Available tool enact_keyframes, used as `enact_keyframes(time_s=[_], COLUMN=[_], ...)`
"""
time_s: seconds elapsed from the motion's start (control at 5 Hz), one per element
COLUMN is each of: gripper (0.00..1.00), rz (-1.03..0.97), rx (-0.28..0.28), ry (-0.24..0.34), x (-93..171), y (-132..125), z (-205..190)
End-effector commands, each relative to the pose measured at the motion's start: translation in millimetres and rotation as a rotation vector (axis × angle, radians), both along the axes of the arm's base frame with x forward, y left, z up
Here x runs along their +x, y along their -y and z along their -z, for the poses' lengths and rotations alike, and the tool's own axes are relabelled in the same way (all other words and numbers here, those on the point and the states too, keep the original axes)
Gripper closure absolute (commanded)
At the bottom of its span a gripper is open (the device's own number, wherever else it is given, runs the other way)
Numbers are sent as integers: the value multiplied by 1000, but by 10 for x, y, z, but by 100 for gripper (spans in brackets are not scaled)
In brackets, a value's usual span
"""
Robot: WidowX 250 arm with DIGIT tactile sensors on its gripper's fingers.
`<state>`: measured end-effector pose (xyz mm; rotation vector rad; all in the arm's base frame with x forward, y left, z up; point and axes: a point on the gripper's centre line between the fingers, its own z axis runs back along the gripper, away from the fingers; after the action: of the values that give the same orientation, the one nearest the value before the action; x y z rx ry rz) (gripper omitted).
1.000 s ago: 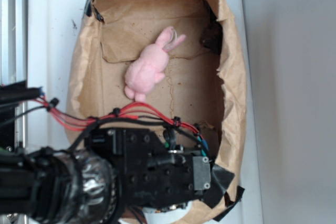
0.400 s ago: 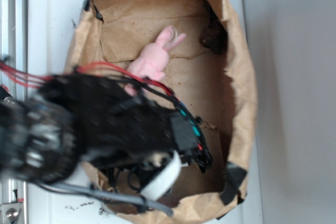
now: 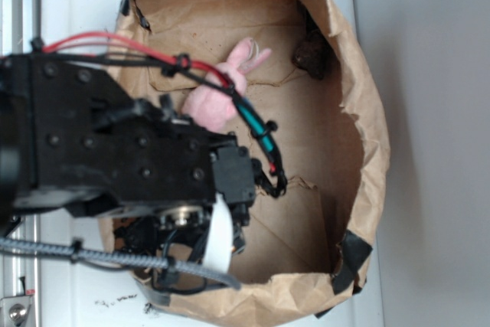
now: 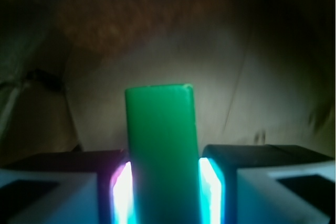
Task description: Grab the green block.
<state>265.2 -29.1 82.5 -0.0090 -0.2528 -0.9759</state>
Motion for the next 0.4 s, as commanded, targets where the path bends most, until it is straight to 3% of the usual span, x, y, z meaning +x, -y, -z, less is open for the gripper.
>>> enact_keyframes(time_s=[0.0,0.2], gripper=[100,100], rz=[-491,-742], rx=[-16,0], ry=[-117,-113], x=[193,165], y=[-252,-322], z=[-392,-516])
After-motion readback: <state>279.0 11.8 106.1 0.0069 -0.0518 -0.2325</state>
